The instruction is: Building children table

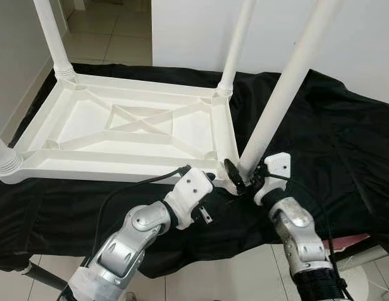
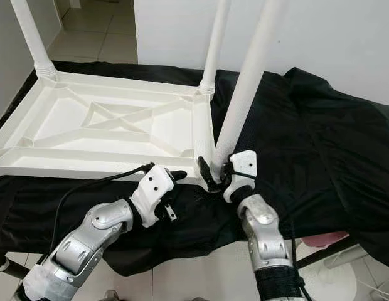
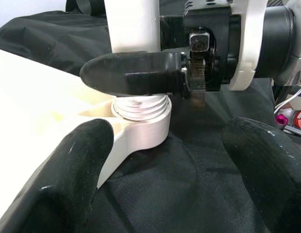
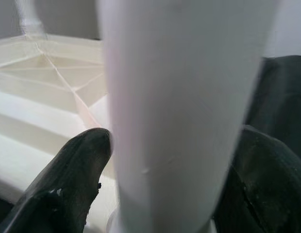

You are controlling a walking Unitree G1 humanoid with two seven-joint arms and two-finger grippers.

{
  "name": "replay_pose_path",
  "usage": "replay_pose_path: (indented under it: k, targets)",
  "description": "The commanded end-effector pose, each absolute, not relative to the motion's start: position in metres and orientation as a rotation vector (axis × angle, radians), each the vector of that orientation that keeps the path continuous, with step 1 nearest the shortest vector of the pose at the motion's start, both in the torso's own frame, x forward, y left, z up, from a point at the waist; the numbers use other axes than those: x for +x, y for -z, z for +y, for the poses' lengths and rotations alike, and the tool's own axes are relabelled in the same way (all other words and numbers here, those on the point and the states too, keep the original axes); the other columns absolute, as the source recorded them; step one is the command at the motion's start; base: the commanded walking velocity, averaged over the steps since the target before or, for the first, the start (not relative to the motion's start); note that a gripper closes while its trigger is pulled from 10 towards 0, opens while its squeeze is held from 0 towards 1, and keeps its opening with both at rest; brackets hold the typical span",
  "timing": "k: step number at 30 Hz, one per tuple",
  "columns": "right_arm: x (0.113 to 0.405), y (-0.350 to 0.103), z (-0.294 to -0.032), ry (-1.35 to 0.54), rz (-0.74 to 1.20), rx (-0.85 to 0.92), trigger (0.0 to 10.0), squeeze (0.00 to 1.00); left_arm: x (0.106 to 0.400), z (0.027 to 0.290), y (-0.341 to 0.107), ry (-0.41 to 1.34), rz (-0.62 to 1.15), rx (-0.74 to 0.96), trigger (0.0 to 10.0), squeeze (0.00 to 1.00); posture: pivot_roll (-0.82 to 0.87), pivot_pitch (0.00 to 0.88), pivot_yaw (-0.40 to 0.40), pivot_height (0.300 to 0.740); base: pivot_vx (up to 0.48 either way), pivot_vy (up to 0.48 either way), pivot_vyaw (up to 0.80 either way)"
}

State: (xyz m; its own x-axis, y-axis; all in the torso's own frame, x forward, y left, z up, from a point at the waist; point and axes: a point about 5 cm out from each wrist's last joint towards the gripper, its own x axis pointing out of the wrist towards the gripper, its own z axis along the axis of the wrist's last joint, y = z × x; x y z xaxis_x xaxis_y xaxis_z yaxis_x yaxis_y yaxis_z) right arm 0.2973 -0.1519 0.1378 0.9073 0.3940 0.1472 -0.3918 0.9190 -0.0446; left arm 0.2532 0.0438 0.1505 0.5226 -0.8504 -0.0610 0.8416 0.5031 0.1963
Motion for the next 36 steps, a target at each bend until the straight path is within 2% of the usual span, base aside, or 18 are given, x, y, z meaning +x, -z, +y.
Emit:
replay_pose_path:
  k: [1,8,9,12,13,14,15,25,26,31,36]
  targets:
    - [0.300,-0.137,-0.155,-0.476,-0.145,-0.031,10.0,0.00,0.250,0.039,-0.150,1.086,-0.041,0.224,10.0,0.00,0.02,0.052,-0.096,0.740,0.000,0.000,0.00]
    - [0.305,-0.135,-0.155,-0.565,-0.128,-0.071,10.0,0.00,0.251,0.039,-0.150,1.089,-0.044,0.227,10.0,0.00,0.03,0.046,-0.094,0.740,0.000,0.000,0.00]
    - [0.308,-0.132,-0.154,-0.600,-0.111,-0.082,7.0,0.00,0.251,0.039,-0.151,1.089,-0.045,0.229,10.0,0.00,0.03,0.042,-0.096,0.740,0.000,0.000,0.00]
    - [0.308,-0.130,-0.154,-0.611,-0.105,-0.085,7.0,0.00,0.250,0.039,-0.151,1.088,-0.045,0.229,10.0,0.00,0.03,0.042,-0.096,0.740,0.000,0.000,0.00]
    - [0.309,-0.128,-0.155,-0.617,-0.100,-0.086,2.5,0.00,0.250,0.039,-0.151,1.088,-0.045,0.230,10.0,0.00,0.03,0.041,-0.097,0.740,0.000,0.000,0.00]
    - [0.309,-0.128,-0.155,-0.617,-0.100,-0.086,2.5,0.00,0.250,0.039,-0.151,1.088,-0.045,0.230,10.0,0.00,0.03,0.041,-0.097,0.740,0.000,0.000,0.00]
    - [0.309,-0.127,-0.155,-0.623,-0.096,-0.085,0.0,0.00,0.250,0.039,-0.150,1.087,-0.044,0.231,10.0,0.00,0.04,0.040,-0.099,0.740,0.000,0.000,0.00]
    - [0.309,-0.122,-0.159,-0.645,-0.085,-0.074,0.0,0.00,0.250,0.038,-0.150,1.086,-0.046,0.229,10.0,0.00,0.03,0.037,-0.100,0.740,0.000,0.000,0.00]
    - [0.309,-0.121,-0.160,-0.641,-0.083,-0.072,10.0,0.00,0.250,0.038,-0.150,1.087,-0.045,0.230,10.0,0.00,0.03,0.038,-0.099,0.740,0.000,0.000,0.00]
    - [0.308,-0.122,-0.159,-0.623,-0.088,-0.048,10.0,0.00,0.249,0.038,-0.149,1.091,-0.044,0.229,10.0,0.00,0.03,0.041,-0.099,0.740,0.000,0.000,0.00]
    - [0.308,-0.121,-0.161,-0.519,-0.059,-0.070,10.0,0.00,0.248,0.037,-0.149,1.098,-0.042,0.226,10.0,0.00,0.02,0.041,-0.098,0.740,0.000,0.000,0.00]
